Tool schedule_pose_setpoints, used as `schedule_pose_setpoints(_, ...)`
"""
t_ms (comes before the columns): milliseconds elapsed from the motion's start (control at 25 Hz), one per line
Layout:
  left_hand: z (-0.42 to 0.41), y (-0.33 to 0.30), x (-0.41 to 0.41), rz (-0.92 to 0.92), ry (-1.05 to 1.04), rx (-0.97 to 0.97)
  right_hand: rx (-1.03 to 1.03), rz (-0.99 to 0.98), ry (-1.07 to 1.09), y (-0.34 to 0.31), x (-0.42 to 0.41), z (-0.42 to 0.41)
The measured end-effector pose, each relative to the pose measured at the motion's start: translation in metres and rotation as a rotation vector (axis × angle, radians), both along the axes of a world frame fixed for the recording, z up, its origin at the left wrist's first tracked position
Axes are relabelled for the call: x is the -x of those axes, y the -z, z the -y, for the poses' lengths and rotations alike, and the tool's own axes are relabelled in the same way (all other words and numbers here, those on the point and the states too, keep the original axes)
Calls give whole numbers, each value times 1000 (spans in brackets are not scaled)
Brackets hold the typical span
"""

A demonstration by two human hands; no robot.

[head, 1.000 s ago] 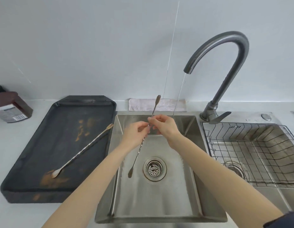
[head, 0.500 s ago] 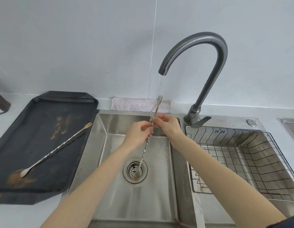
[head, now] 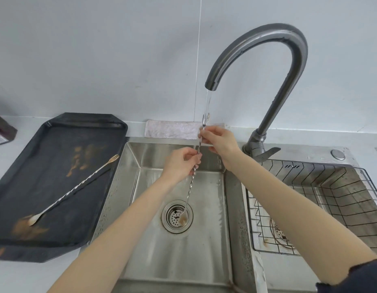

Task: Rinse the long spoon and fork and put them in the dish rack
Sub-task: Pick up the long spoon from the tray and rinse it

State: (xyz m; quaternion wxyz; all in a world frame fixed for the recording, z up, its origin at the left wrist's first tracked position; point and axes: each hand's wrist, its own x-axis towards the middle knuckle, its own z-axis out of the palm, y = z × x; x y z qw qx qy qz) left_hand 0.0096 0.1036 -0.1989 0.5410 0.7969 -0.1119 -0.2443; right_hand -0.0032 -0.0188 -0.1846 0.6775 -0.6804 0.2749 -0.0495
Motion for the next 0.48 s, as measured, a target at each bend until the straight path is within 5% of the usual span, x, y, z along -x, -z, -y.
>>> schedule_pose_setpoints(480,-3,-4,-5,-113,-55,110,-125,86,-25,4,-3,-9)
